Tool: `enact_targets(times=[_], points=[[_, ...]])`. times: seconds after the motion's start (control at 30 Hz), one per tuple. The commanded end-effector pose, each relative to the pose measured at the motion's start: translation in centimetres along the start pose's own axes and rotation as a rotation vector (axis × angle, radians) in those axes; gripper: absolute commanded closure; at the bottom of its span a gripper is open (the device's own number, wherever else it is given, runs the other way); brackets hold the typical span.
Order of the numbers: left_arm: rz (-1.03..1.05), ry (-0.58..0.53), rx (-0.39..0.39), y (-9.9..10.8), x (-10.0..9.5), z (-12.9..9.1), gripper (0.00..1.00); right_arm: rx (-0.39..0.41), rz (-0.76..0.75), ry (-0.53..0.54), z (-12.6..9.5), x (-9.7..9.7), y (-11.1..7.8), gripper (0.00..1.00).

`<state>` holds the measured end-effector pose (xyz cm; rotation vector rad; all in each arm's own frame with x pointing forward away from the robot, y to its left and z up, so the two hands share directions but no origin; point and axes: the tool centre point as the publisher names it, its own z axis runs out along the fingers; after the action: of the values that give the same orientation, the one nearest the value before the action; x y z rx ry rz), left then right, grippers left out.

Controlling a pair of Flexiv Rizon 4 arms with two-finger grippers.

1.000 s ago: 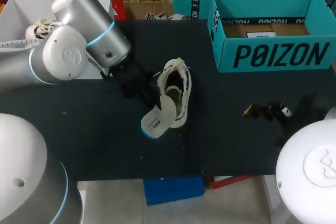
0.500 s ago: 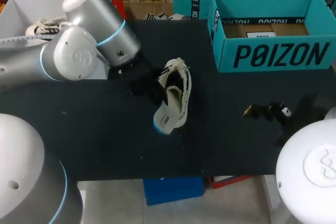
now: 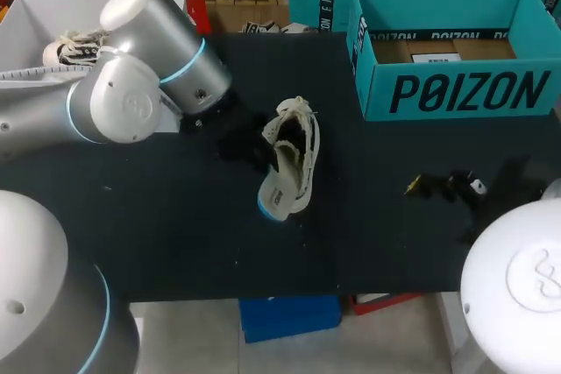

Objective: Take the shoe out of the shoebox, open the shoe tongue, remove and reinsert the insole, then place the shoe into the shoebox

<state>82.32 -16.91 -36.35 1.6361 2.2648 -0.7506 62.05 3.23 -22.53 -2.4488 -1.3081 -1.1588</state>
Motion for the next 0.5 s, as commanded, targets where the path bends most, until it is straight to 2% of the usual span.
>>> enact_targets(times=[0.03, 0.13, 0.5], points=[[-0.003, -0.033, -0.012, 0.8, 0.2, 0.9, 1.00, 0.088, 0.013, 0.013, -0.2, -0.6, 0.1, 0.00], [-0.001, -0.046, -0.025, 1.1, 0.0, 1.0, 1.00, 0.088, 0.013, 0.013, -0.2, -0.6, 0.1, 0.00], [0.048, -0.107, -0.153, 2.6, -0.6, 0.4, 1.00, 0.088, 0.013, 0.013, -0.2, -0.6, 0.1, 0.00]])
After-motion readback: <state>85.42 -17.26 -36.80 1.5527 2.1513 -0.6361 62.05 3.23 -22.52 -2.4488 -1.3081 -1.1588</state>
